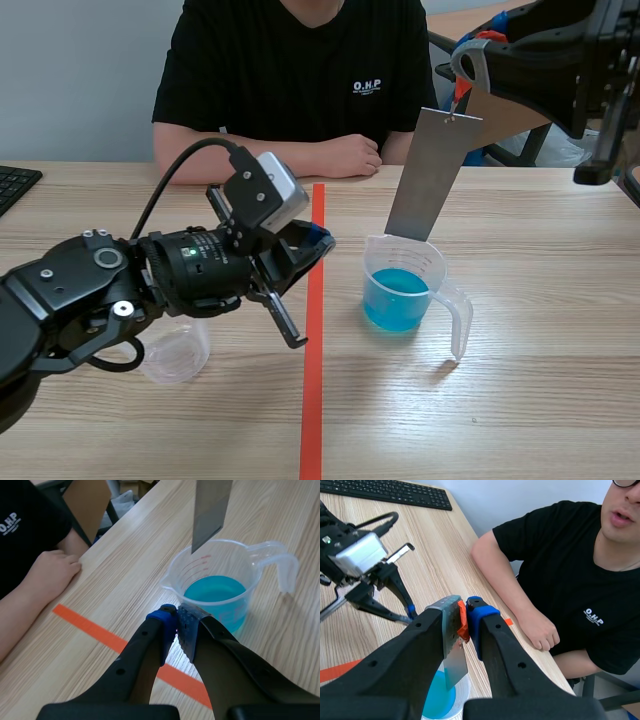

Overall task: Do the redox reaction experiment.
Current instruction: 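Raise the plate and point at it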

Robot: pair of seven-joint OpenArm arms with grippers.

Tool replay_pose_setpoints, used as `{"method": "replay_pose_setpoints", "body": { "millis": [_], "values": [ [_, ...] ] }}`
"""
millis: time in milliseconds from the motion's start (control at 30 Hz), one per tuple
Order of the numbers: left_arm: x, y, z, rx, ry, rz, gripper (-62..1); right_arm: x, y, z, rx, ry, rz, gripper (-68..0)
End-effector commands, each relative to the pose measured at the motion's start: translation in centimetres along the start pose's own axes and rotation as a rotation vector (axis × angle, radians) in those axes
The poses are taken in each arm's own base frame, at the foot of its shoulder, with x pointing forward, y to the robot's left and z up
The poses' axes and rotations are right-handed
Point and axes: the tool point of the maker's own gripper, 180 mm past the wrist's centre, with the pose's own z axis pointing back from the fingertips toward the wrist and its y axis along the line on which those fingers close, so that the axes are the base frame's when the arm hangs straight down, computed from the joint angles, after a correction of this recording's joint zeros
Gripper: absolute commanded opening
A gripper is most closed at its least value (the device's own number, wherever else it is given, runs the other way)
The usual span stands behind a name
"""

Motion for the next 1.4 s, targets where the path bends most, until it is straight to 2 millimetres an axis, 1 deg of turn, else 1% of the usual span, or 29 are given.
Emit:
{"method": "replay_pose_setpoints", "body": {
  "millis": [0, 200, 433, 1367],
  "values": [
    [1.7, 0.1, -0.7, 0.003, -0.055, 0.006, -56.0, 1.0, -0.4, 0.2, -0.002, -0.021, 0.025, -66.0],
    [2.5, -0.1, -2.3, 0.005, -0.078, 0.021, -56.0, 1.0, -0.4, 0.2, -0.002, -0.021, 0.025, -66.0],
    [2.1, 0.7, -3.5, 0.055, -0.063, 0.003, -56.0, 1.0, -0.4, 0.2, -0.002, -0.021, 0.025, -66.0],
    [2.2, 0.5, -3.6, 0.051, -0.064, -0.005, -56.0, 1.0, -0.4, 0.2, -0.002, -0.021, 0.025, -66.0]
  ]
}}
